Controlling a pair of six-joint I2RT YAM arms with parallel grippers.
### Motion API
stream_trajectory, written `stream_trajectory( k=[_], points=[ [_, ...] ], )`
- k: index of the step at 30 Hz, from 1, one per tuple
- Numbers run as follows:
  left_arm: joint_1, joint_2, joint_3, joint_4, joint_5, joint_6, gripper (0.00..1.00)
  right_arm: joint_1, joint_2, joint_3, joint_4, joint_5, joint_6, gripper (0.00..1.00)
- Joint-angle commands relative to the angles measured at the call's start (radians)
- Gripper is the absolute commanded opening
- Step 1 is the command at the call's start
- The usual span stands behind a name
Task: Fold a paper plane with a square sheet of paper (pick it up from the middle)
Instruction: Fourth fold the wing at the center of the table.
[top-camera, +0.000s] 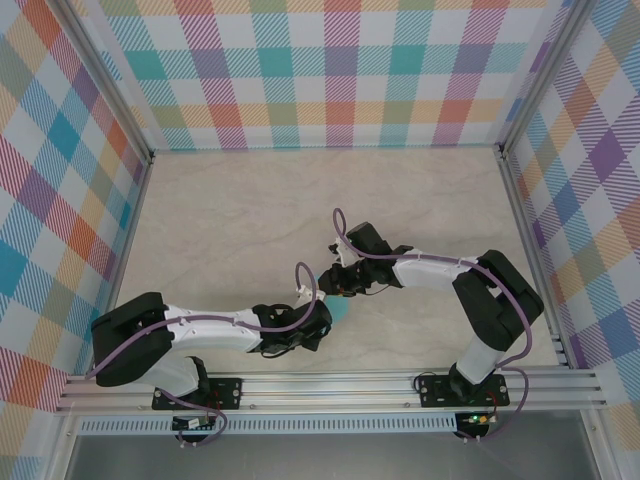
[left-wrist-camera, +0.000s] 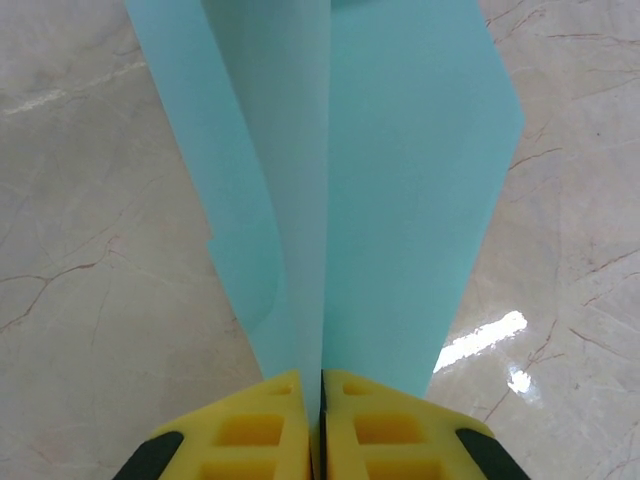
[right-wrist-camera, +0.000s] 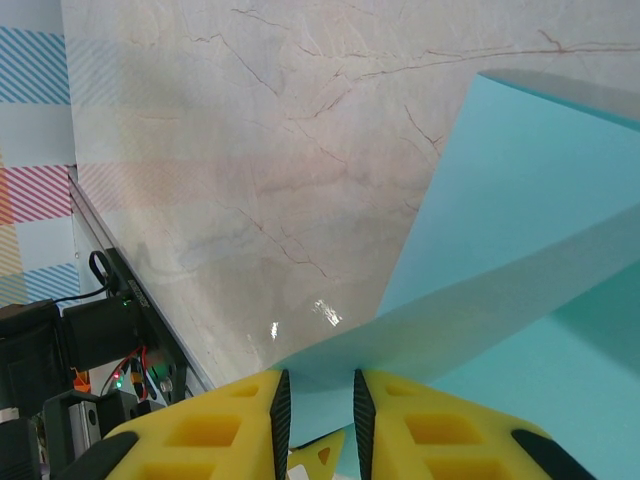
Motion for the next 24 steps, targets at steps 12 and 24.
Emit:
stream_trajectory(
  k=[12, 24],
  points=[
    [0.061, -0.054, -0.080, 0.152, 0.179, -0.025, 0.21, 0.011, 0.019, 0.006, -0.017, -0.017, -0.017, 0.27],
    [0.082, -0.075, -0.105, 0.146, 0.183, -0.037, 0.07, 0.013, 0.011, 0.009, -0.028, -0.016, -0.019, 0.28]
  ],
)
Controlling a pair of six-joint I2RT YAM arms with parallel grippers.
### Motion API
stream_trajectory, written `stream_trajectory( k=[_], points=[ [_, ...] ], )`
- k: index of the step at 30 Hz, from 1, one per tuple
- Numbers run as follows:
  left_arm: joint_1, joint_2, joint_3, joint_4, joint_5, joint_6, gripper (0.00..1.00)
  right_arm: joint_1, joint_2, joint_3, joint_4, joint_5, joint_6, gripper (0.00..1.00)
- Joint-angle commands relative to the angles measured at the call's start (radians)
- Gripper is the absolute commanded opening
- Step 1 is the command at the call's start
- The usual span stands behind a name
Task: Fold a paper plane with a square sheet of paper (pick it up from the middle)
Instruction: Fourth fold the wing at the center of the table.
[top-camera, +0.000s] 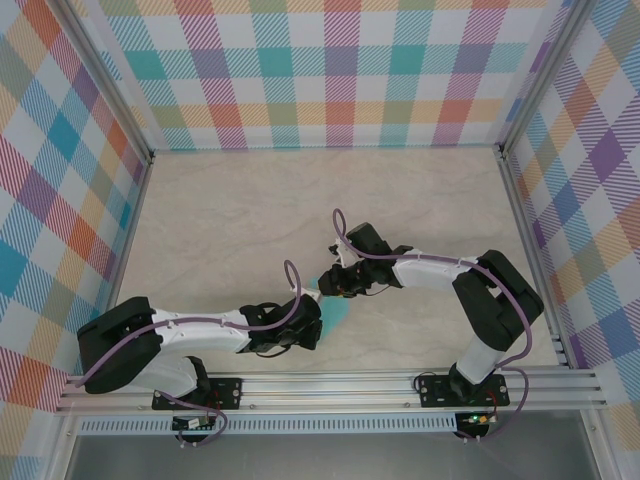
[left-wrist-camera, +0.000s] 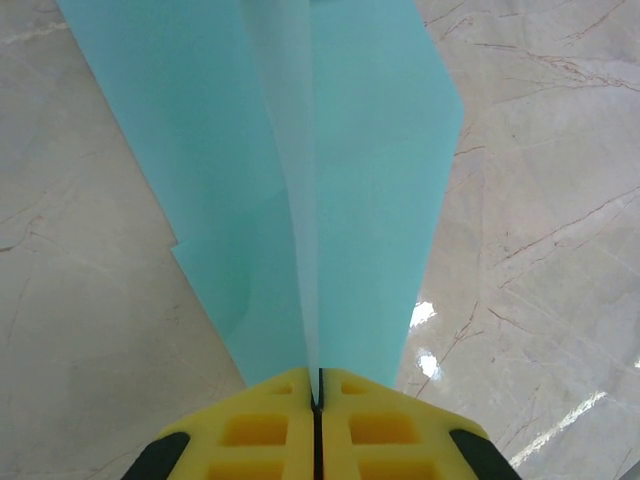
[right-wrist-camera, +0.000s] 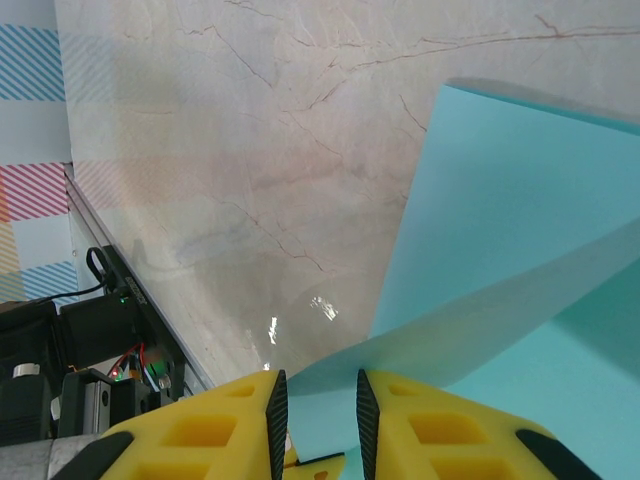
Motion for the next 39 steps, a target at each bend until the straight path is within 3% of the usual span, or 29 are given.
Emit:
stream_trajectory(
  k=[1, 12, 17, 25, 39],
  points=[
    [0.018, -0.002, -0.023, 0.024, 0.021, -0.012, 0.06, 0.012, 0.009, 0.011, -0.018, -0.016, -0.018, 0.28],
    [0.103, -0.002, -0.134, 0.212, 0.188, -0.042, 0.02, 0.012, -0.086, -0.016, -0.087, 0.053, -0.037, 0.31],
    [0.137, -0.015, -0.170, 0.252, 0.229, -0.068, 0.02, 0.016, -0.112, -0.037, -0.055, 0.023, -0.010, 0.28],
    [0.161, -0.010, -0.186, 0.245, 0.260, -0.086, 0.02, 0.067, -0.031, 0.007, -0.022, -0.015, 0.000, 0.24],
    [0.193, -0.056, -0.204, 0.194, 0.276, -0.102, 0.04, 0.068, 0.093, 0.060, 0.015, -0.005, 0.021, 0.22]
  ],
)
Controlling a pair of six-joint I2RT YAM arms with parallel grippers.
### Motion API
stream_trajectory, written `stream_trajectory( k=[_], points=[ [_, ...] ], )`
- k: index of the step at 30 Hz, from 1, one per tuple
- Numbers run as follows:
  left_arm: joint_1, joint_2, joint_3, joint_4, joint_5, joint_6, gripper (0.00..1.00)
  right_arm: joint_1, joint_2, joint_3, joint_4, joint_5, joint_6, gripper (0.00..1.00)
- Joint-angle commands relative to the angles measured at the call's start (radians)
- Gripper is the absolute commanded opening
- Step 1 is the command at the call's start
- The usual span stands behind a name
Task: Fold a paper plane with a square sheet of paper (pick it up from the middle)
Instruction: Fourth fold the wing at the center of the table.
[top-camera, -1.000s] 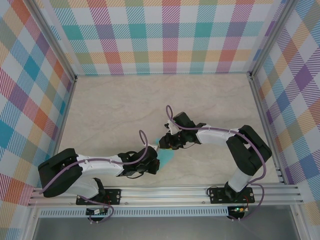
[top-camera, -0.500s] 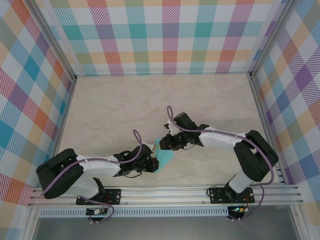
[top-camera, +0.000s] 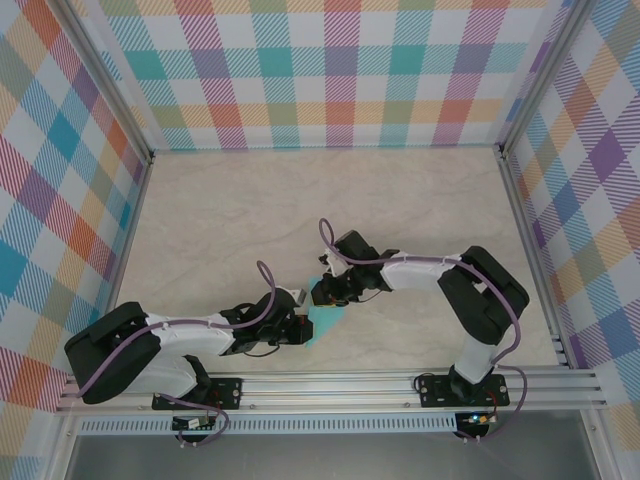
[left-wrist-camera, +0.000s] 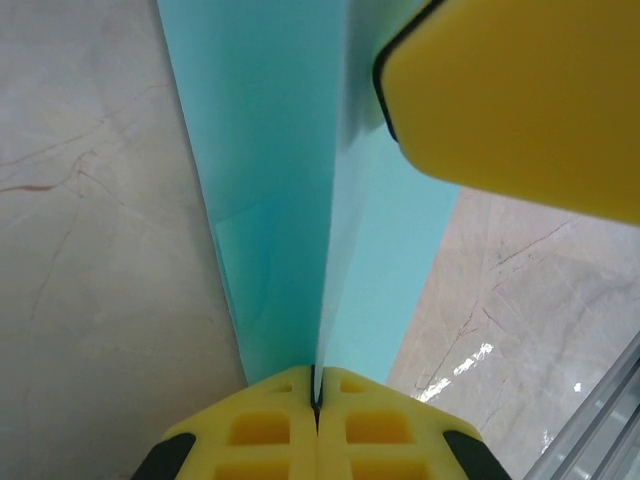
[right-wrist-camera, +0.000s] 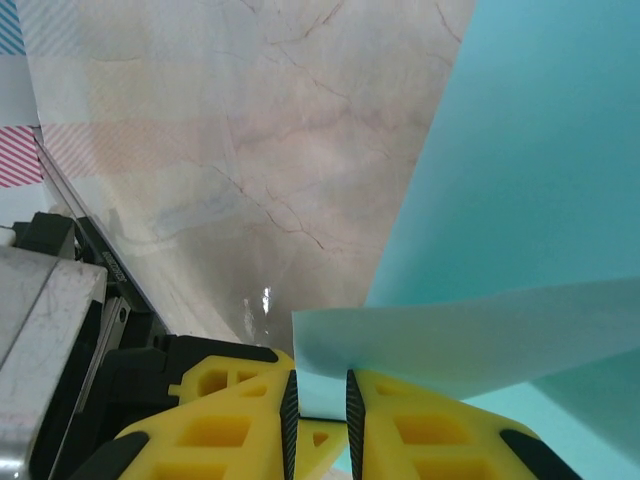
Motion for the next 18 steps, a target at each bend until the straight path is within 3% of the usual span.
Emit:
stream_trajectory(
  k=[1, 18],
  points=[
    [0.016, 0.005, -0.001, -0.087, 0.003, 0.000, 0.05, 0.002, 0.025, 0.030, 0.015, 0.000, 0.005, 0.22],
    [0.017, -0.054, 0.001, -0.154, 0.001, -0.018, 0.14, 0.002, 0.121, 0.067, -0.030, 0.072, 0.005, 0.19]
  ],
)
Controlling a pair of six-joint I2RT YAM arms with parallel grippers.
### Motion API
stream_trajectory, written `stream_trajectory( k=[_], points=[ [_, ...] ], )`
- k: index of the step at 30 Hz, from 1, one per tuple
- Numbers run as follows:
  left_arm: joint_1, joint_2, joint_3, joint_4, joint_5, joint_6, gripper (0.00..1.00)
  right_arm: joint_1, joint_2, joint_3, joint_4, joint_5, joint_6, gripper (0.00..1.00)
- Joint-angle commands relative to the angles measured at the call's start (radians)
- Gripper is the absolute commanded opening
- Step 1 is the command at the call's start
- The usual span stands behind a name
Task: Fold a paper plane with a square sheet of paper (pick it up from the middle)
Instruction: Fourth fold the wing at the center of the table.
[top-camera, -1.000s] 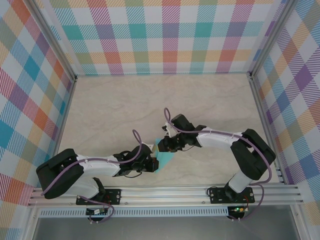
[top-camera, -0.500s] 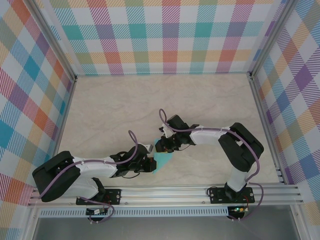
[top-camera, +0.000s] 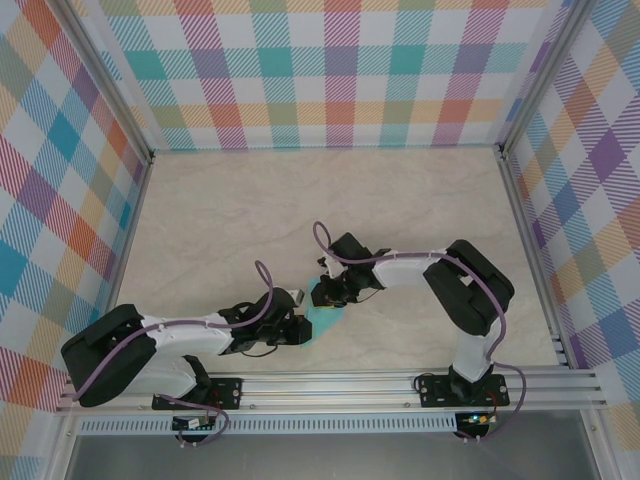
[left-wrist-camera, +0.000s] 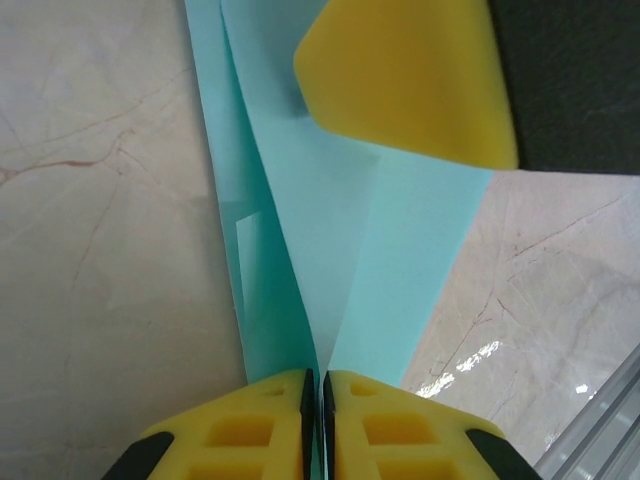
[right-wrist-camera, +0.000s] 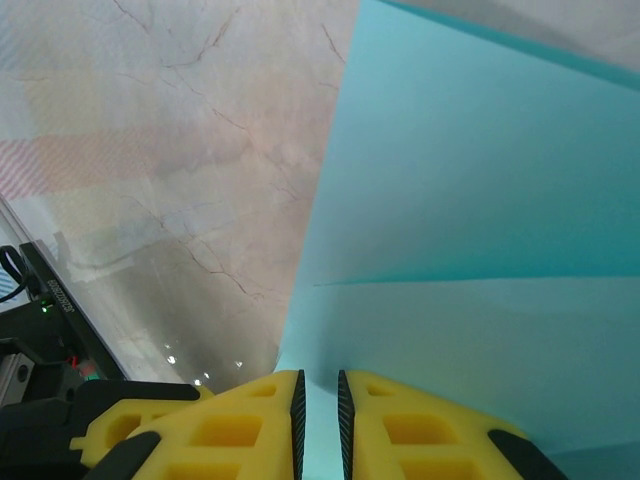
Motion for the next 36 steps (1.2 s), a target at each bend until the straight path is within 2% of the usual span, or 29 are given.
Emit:
stream_trajectory(
  k=[1, 10, 17, 19, 20, 25, 32, 36],
  points=[
    [0.012, -0.040, -0.012, -0.083, -0.001, -0.019, 0.16, 0.000, 0.028, 0.026, -0.014, 0.020, 0.005, 0.19],
    [0.013, -0.171, -0.041, -0.111, -0.010, -0.047, 0.27, 0.002, 0.027, 0.017, -0.028, 0.014, -0.009, 0.19],
    [0.012, -0.161, -0.017, -0.115, -0.010, -0.046, 0.29, 0.001, 0.024, 0.022, -0.033, 0.009, -0.015, 0.20],
    [0.013, -0.132, -0.006, -0.112, -0.004, -0.038, 0.26, 0.002, 0.025, 0.022, -0.033, 0.009, -0.015, 0.20],
    [0.012, -0.115, -0.002, -0.104, -0.001, -0.038, 0.21, 0.001, 0.024, 0.022, -0.034, 0.008, -0.015, 0.21],
    [0.012, -0.091, -0.013, -0.089, -0.005, -0.049, 0.07, 0.001, 0.019, 0.017, -0.036, 0.007, -0.016, 0.21],
    [0.012, -0.147, -0.025, -0.080, -0.007, -0.049, 0.23, 0.001, 0.015, 0.013, -0.042, 0.001, -0.022, 0.21],
    [0.012, -0.117, -0.022, -0.039, 0.005, -0.045, 0.27, 0.001, 0.017, 0.017, -0.049, 0.001, -0.026, 0.21]
  ],
)
